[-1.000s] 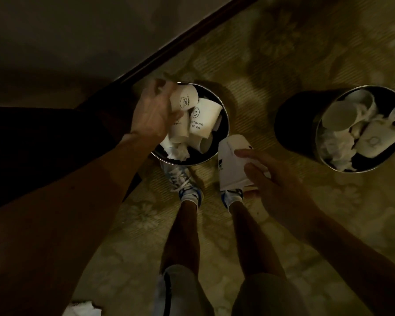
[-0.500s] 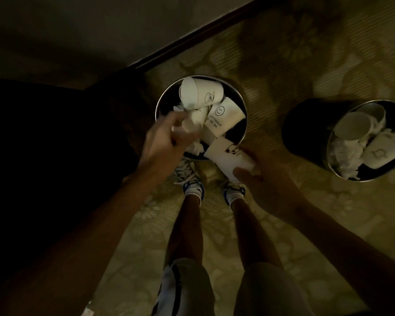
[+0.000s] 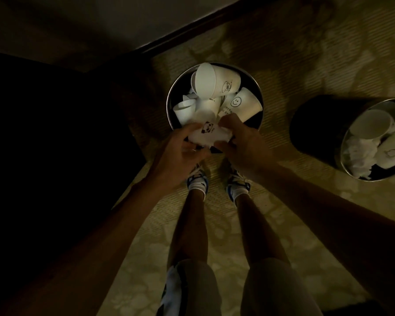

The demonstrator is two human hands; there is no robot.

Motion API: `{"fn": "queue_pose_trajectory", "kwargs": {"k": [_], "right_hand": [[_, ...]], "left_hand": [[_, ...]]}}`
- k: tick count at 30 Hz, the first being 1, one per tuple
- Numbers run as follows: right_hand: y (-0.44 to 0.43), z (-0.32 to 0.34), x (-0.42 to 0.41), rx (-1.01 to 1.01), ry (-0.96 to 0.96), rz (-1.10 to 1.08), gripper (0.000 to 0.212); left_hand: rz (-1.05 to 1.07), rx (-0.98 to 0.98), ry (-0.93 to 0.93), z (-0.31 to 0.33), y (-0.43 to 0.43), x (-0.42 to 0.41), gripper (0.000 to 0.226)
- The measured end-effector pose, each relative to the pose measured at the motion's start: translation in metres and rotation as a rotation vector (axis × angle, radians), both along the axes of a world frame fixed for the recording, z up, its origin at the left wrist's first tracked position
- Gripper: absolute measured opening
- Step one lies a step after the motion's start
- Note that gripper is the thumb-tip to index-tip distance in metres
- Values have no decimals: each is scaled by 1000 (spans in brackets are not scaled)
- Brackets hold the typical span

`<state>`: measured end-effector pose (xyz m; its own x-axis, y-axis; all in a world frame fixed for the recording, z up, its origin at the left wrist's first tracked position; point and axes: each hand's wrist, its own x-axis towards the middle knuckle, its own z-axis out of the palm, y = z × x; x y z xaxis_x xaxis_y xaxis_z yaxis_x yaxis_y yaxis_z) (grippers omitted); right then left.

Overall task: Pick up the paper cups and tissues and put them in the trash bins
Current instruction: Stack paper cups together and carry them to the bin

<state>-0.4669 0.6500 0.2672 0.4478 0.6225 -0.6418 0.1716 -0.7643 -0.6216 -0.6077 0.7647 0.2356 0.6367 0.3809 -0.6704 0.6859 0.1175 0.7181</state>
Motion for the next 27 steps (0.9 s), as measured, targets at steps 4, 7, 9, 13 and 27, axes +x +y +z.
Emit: {"fn": "queue_pose_trajectory", "kwargs": {"k": [4, 7, 9, 13, 27], "right_hand": [[13, -17, -17, -57, -81, -25, 39], [19, -28, -21, -47, -74, -61, 38], [21, -34, -21, -78, -114, -50, 39], [18, -46, -22, -101, -137, -26, 38], [-45, 107, 3, 118, -88, -63, 12]], "left_hand": [[52, 162, 36, -19, 10, 2, 43], [46, 193, 85, -32, 15, 5, 38], [1, 218, 116, -39, 18, 8, 37], [-118, 289, 118, -40, 22, 9, 35], [-331, 592, 246, 155, 30, 39, 27]]}}
